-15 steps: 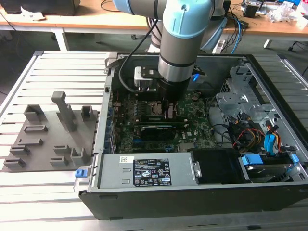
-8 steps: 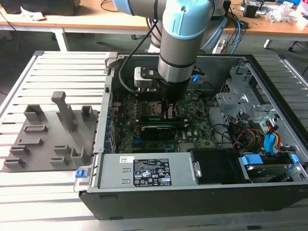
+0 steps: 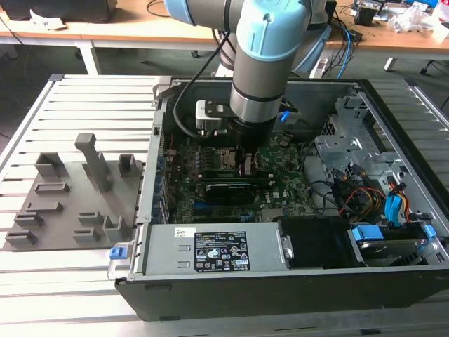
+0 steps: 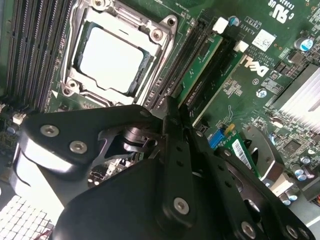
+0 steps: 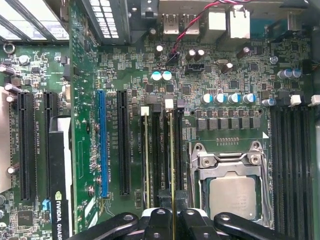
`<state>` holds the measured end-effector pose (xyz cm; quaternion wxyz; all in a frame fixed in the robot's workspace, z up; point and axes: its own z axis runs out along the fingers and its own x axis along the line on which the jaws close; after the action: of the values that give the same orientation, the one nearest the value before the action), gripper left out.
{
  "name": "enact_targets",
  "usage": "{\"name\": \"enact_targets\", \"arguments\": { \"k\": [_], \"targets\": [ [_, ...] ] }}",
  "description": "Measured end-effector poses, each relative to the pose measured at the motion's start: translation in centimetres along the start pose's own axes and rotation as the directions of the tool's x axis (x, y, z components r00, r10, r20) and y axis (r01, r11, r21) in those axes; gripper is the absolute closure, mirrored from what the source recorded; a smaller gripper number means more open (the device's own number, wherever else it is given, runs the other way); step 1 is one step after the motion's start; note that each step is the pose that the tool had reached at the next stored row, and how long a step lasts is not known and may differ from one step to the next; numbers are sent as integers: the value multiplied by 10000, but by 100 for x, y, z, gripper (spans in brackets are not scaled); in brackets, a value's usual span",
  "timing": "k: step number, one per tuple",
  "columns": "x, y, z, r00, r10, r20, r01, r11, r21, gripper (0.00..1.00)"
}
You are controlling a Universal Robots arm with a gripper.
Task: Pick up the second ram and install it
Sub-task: 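Insert the second ram into the second slot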
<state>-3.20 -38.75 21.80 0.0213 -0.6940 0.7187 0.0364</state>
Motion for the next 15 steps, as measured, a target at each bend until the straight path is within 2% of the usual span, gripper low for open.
{"name": "enact_targets", "arguments": {
  "k": [2, 3, 6, 7, 8, 9, 10, 11, 15],
  "targets": [
    [-2, -2, 7, 10000, -3, 16, 3, 10000, 10, 85],
    [-1, -1, 4, 10000, -2, 7, 2, 10000, 3, 79],
    [-15, 3, -79, 10000, 2, -43, -2, 10000, 3, 79],
    [-45, 5, -191, 9999, 3, -135, -3, 10000, 6, 79],
    [-91, 8, -279, 9996, 5, -265, -4, 10000, 11, 79],
    [-128, 11, -347, 9993, 7, -379, -7, 10000, 15, 80],
    [-148, 13, -399, 9990, 9, -456, -9, 10000, 19, 87],
    [-153, 13, -424, 9988, 8, -480, -7, 10000, 20, 89],
    [-153, 14, -426, 9988, 10, -482, -9, 10000, 20, 89]
  ]
}}
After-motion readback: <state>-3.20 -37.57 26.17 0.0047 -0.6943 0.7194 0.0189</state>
